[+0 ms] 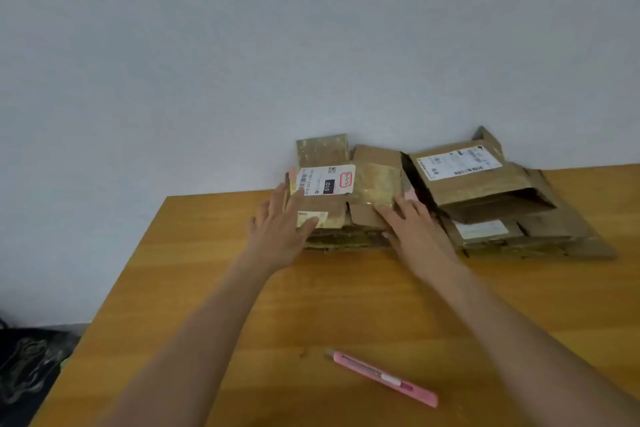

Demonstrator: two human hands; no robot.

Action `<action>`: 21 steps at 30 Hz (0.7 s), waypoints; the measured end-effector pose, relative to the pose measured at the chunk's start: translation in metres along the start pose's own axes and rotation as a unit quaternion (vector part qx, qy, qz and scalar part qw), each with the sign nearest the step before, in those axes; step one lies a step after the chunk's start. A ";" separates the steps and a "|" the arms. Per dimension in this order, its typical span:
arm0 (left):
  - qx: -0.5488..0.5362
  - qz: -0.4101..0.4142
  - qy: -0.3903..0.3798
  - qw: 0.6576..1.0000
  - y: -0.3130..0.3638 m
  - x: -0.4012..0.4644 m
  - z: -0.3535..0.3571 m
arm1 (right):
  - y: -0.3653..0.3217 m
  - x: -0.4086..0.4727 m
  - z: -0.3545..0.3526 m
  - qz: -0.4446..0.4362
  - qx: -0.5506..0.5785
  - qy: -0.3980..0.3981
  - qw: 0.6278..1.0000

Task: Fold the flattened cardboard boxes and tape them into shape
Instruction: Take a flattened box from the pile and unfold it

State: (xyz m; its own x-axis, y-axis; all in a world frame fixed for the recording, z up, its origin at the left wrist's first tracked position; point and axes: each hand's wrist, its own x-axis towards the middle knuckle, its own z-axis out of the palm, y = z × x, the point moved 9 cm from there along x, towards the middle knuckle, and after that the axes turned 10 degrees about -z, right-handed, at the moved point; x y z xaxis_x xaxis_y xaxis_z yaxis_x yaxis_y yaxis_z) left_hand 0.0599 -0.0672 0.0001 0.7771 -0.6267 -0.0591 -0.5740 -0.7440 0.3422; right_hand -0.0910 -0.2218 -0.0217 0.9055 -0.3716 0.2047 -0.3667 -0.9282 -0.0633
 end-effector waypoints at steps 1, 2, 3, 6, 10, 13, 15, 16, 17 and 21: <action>0.007 0.005 0.009 1.000 0.002 -0.003 0.003 | 0.001 0.000 -0.002 0.000 -0.009 0.017 1.000; 0.014 0.007 0.020 1.000 0.004 -0.007 0.003 | 0.003 -0.001 -0.006 0.007 0.003 0.047 0.999; 0.022 0.011 0.030 0.999 0.006 -0.010 0.004 | 0.004 -0.001 -0.009 0.008 0.004 0.067 0.998; 0.015 0.018 0.046 0.999 0.011 -0.028 0.005 | -0.001 -0.006 -0.018 0.006 0.016 0.095 0.995; -0.013 0.020 0.065 0.998 0.006 -0.050 -0.008 | -0.008 -0.022 -0.048 0.009 0.037 0.154 0.987; -0.082 0.037 0.116 0.989 0.006 -0.068 -0.031 | -0.016 -0.043 -0.081 0.000 0.046 0.184 0.982; -0.140 0.057 0.163 0.975 0.007 -0.085 -0.054 | -0.021 -0.059 -0.107 -0.015 0.066 0.204 0.977; -0.170 0.071 0.181 0.966 0.008 -0.095 -0.066 | -0.023 -0.067 -0.118 -0.024 0.080 0.212 0.974; -0.200 0.084 0.195 0.956 0.008 -0.105 -0.075 | -0.025 -0.076 -0.128 -0.032 0.092 0.216 0.971; -0.323 0.078 0.217 0.918 0.002 -0.152 -0.101 | -0.033 -0.116 -0.161 -0.041 0.144 0.231 0.961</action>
State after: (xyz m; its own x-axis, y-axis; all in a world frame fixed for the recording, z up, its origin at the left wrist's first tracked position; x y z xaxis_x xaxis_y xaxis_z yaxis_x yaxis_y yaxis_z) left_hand -0.0329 0.0502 0.1047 0.8089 -0.4578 0.3690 -0.5225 -0.2719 0.8081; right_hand -0.2187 -0.1450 0.1136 0.7129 -0.3117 0.6281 -0.1643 -0.9451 -0.2825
